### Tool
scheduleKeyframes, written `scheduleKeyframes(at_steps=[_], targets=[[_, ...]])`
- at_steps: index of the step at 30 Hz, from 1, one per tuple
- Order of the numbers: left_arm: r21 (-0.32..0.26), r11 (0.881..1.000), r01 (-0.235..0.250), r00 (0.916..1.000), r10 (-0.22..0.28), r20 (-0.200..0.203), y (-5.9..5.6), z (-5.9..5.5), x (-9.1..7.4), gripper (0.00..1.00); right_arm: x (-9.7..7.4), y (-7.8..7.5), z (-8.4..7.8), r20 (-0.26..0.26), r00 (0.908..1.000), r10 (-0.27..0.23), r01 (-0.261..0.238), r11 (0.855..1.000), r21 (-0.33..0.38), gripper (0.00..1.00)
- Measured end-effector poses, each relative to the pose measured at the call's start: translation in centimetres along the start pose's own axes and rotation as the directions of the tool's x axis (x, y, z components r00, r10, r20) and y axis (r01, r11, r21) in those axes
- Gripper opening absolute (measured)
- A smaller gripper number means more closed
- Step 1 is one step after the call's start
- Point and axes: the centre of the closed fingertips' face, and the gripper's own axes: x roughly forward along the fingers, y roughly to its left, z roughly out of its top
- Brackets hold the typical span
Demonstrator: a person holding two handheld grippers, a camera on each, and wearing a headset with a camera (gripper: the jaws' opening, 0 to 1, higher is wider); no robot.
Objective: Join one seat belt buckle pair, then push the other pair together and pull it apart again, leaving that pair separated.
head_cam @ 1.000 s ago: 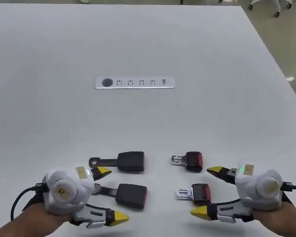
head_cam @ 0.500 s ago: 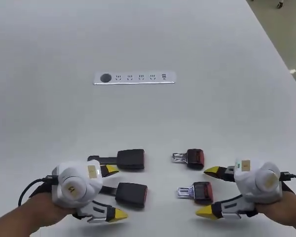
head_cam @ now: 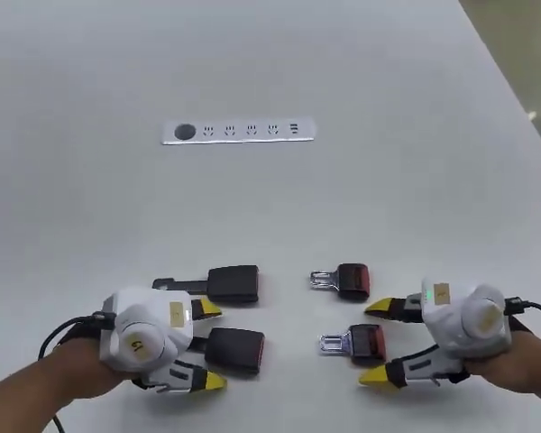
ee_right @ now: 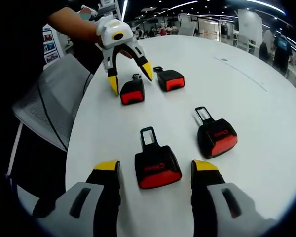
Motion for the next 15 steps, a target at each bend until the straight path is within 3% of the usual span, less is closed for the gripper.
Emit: scheduleKeyframes(at_steps=[7,10,15], targets=[[0.038,0.999,0.013,0.9997,-0.013,-0.020,-0.17,-0.43,0.58,0.49,0.14,0.11,-0.13,-0.009,0.9998,0.015,-0.015,0.999,-0.033,0.48],[0.033,0.999,0.008,0.9999,-0.007,-0.012,-0.04,-0.25,0.66,0.49,0.22,0.30,-0.05,-0.012,0.9997,0.019,-0.020,0.999,-0.040,0.44],[0.030,0.999,0.021,0.9998,-0.021,0.003,-0.54,-0.04,0.87,0.40,0.28,0.20,-0.31,-0.020,0.9997,0.016,-0.017,0.998,-0.062,0.40]])
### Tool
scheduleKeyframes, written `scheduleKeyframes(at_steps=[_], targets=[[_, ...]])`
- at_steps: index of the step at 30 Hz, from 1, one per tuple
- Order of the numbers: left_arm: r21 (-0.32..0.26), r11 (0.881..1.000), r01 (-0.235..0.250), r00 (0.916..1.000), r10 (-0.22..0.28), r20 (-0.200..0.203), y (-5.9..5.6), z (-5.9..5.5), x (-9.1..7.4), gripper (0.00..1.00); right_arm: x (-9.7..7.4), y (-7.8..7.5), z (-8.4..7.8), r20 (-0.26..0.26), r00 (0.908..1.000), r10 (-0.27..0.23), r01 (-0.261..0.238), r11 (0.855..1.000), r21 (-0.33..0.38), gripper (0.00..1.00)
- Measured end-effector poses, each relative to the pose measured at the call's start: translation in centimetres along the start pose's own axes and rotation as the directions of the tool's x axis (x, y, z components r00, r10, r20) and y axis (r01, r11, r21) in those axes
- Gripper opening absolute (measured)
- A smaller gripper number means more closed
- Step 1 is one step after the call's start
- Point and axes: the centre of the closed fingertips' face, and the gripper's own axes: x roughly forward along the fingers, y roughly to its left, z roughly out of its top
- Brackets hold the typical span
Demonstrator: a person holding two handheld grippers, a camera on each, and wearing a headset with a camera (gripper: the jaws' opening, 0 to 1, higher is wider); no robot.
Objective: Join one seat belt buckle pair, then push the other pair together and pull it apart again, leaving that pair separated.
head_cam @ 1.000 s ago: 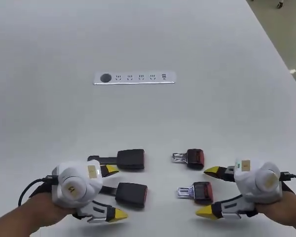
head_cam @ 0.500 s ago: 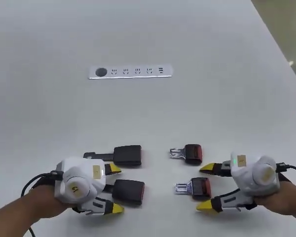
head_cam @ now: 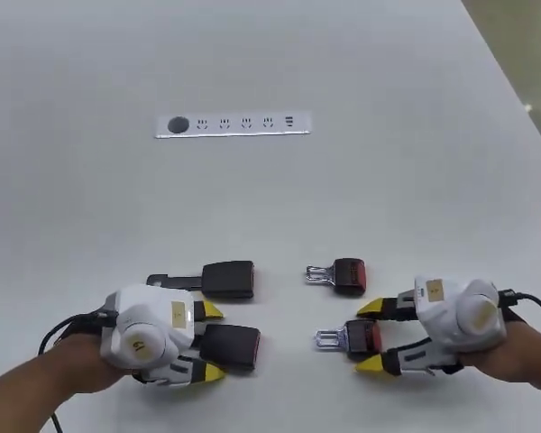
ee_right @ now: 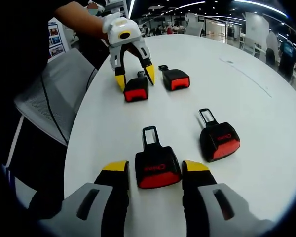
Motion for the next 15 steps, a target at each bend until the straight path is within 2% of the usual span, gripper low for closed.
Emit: scheduleKeyframes(at_steps=[3,10,15], targets=[[-0.022,1.000,-0.020,0.9998,0.020,0.009,0.27,0.06,-0.02,0.38,-0.09,-0.13,-0.13,-0.010,0.9999,-0.010,0.010,1.000,-0.015,0.35],[-0.022,0.999,-0.037,0.9989,0.038,0.028,0.38,0.00,-0.27,0.35,-0.14,-0.15,-0.45,-0.031,0.9995,-0.001,0.000,0.999,-0.034,0.34],[-0.021,0.999,-0.034,0.9990,0.035,0.026,0.27,0.20,-0.31,0.34,-0.16,-0.10,-0.53,-0.063,0.9980,0.005,-0.009,0.999,-0.050,0.33]])
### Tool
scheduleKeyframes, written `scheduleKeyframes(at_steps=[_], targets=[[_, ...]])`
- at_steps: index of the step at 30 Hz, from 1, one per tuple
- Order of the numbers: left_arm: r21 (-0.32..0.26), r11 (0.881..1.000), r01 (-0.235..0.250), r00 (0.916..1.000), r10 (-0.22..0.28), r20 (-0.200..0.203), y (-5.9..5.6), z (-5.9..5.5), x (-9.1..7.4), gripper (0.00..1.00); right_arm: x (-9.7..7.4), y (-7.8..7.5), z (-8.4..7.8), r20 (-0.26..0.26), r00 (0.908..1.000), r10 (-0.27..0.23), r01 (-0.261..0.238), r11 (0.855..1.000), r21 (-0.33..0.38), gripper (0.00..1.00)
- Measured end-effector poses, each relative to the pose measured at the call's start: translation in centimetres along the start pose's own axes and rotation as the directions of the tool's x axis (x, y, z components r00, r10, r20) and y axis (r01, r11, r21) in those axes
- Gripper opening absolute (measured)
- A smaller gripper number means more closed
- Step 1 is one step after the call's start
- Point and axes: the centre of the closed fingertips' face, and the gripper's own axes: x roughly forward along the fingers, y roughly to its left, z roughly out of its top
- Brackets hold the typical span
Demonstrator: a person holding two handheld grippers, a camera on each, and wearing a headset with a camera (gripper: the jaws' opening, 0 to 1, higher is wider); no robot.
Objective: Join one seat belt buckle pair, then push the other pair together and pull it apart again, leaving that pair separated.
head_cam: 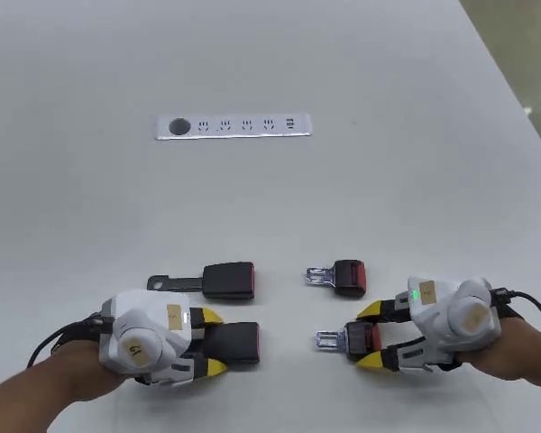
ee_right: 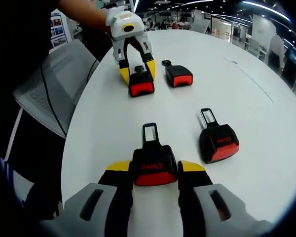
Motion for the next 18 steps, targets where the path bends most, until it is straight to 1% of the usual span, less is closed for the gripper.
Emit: scheduleKeyframes(at_steps=[4,10,18], targets=[[0.012,1.000,0.011,0.9998,-0.011,-0.015,0.03,-0.03,0.04,0.34,-0.02,0.00,-0.05,-0.015,0.9999,0.003,-0.003,1.000,-0.006,0.33],[0.016,1.000,0.016,0.9996,-0.016,-0.022,0.12,-0.19,0.12,0.34,-0.09,0.16,0.27,-0.026,0.9997,0.001,-0.001,1.000,-0.003,0.33],[0.012,1.000,0.018,0.9992,-0.017,-0.035,0.06,-0.04,0.12,0.34,-0.06,0.29,0.46,-0.057,0.9983,0.010,-0.011,1.000,-0.020,0.33]])
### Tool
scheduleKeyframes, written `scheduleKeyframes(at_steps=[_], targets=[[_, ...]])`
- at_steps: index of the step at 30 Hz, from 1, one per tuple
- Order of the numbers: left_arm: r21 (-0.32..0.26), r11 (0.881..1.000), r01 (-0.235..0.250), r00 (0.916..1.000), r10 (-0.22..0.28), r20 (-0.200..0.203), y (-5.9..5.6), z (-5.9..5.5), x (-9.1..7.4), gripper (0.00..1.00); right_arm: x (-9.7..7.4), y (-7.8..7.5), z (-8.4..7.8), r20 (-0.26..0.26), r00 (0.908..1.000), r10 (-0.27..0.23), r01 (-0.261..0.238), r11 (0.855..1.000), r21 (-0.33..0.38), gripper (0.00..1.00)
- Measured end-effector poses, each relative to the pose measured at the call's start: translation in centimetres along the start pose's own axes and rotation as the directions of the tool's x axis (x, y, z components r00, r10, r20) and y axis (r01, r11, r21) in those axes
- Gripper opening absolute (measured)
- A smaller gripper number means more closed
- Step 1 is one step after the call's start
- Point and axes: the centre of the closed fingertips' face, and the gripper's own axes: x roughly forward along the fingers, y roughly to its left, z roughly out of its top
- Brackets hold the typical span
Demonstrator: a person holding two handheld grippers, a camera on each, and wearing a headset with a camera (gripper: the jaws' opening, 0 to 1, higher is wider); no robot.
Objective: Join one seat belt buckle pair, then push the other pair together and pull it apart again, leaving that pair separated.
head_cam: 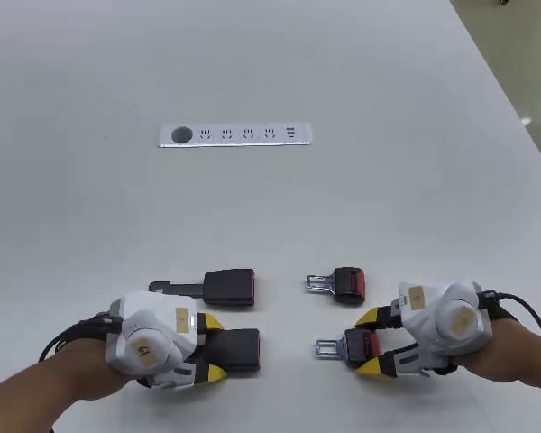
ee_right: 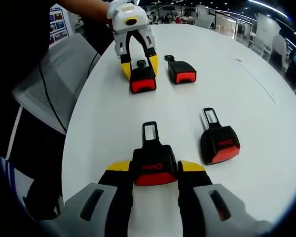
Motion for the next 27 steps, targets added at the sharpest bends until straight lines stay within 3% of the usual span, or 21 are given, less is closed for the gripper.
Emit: scheduleKeyframes(at_steps=[8,27], targets=[[-0.001,1.000,0.004,0.9998,-0.004,-0.022,0.0,-0.1,0.1,0.34,0.5,0.1,0.6,0.005,1.0000,-0.001,0.001,1.000,0.003,0.33],[-0.002,1.000,0.007,0.9984,-0.007,-0.056,0.1,-0.1,0.2,0.34,4.1,1.1,3.7,0.066,0.9977,0.014,-0.013,1.000,-0.019,0.33]])
